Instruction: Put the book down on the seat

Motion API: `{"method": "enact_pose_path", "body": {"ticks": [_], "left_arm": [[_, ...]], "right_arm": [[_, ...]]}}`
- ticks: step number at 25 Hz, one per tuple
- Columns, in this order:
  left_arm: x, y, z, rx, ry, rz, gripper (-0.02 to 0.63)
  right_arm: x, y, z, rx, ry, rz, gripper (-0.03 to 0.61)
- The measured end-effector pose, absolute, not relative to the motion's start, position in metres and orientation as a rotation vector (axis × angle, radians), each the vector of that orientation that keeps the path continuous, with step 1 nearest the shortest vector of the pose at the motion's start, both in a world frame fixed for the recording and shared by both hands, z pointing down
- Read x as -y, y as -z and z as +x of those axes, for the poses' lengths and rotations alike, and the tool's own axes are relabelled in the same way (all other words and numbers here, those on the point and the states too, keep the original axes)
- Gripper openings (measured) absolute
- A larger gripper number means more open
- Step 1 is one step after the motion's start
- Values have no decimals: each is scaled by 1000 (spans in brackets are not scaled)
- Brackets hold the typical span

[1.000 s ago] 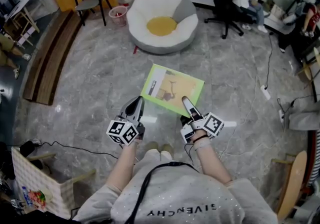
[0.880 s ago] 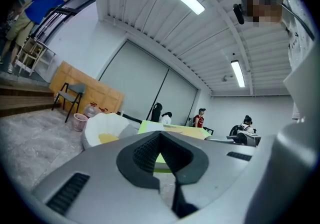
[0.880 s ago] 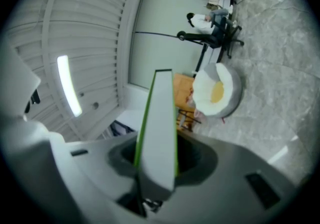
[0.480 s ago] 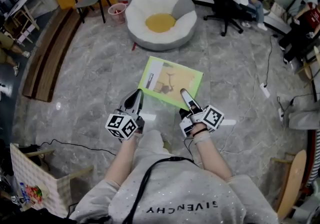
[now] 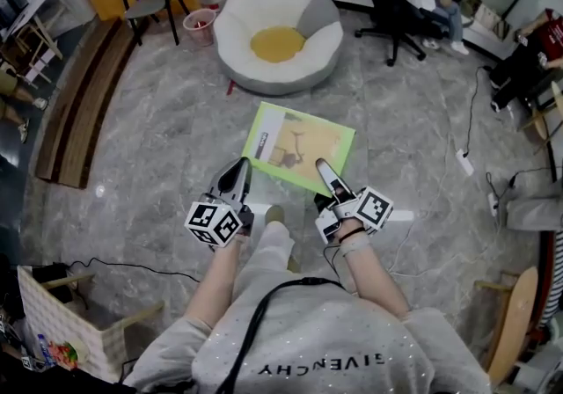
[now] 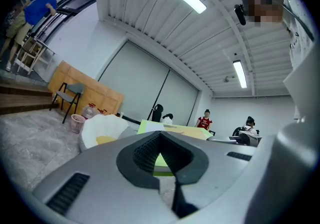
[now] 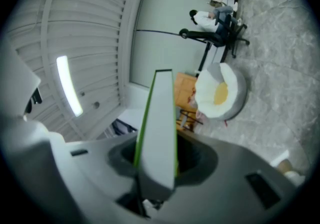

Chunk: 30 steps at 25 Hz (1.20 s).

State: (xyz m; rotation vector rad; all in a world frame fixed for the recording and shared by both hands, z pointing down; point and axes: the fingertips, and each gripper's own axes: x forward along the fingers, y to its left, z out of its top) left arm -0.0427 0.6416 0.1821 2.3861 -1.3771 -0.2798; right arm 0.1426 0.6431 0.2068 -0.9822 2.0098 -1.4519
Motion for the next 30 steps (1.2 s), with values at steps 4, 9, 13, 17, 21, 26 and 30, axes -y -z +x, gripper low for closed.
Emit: {"method": "enact_pose_path", "body": {"ticks": [4, 9, 13, 17, 21, 26, 30], "left_arm": [[-632, -205, -44, 1363, 283, 2376, 23], [-608, -219, -47, 1344, 275, 2398, 23], [-573, -221, -57, 1333, 277, 2406, 23], [-526, -213, -65, 1307, 281, 2422, 23], [-493, -218, -69, 1278, 279, 2425, 23], [-467, -225, -73, 1244, 271, 2427, 23], [-460, -229, -74, 1231, 268, 2416, 23]], "right_arm": [[-638, -228, 143, -2021, 1441, -981, 147], [-617, -245, 143, -2013, 1433, -995, 147], [-585, -245, 136, -2019, 1405, -985, 147], [-545, -237, 126, -2037, 1389, -985, 147], [-516, -239, 119, -2025, 1387, -993, 147], [-493, -242, 112, -2004, 1387, -1013, 147], [-487, -246, 110, -1999, 1396, -1026, 147]]}}
